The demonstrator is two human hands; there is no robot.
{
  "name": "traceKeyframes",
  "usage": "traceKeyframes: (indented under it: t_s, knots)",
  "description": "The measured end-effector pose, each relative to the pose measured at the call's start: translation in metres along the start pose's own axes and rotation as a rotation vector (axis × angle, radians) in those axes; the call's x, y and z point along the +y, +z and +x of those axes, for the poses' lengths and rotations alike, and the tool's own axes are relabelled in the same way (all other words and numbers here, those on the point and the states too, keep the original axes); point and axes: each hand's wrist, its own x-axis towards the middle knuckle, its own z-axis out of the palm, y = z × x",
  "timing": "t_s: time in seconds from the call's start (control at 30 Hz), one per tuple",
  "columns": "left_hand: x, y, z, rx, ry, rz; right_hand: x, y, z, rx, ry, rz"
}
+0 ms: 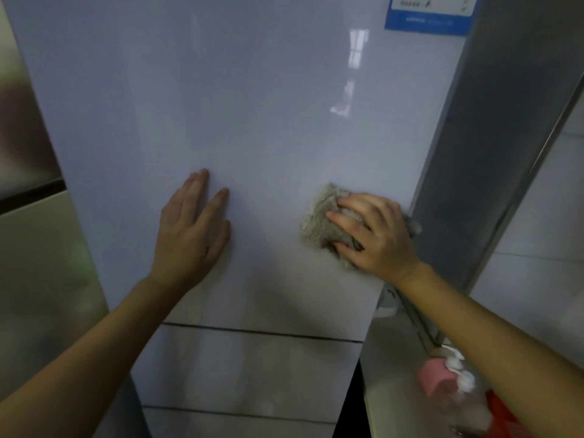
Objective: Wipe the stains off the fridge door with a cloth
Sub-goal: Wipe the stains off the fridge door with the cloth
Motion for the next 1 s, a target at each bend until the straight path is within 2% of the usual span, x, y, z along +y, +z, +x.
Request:
traceKeyframes:
  t_s: [0.1,0.5,0.83,1.0]
  knots:
    - [0.0,-0.002,-0.001,-0.007,0.002,0.007,-0.014,0.006,-0.017,-0.043,-0.032,0.032]
    - [-0.015,-0.002,-0.049,-0.05,0.019,-0.002,-0.029,0.012,-0.031,-0.012,0.105,0.034]
    - [-0.052,0.03,-0.101,0.031,0.179,0.019,-0.077,0.041,-0.076,0.1,0.313,0.002]
    - [-0.058,0.043,-0.108,0.083,0.2,0.005,-0.113,0.06,-0.126,0.092,0.328,-0.02]
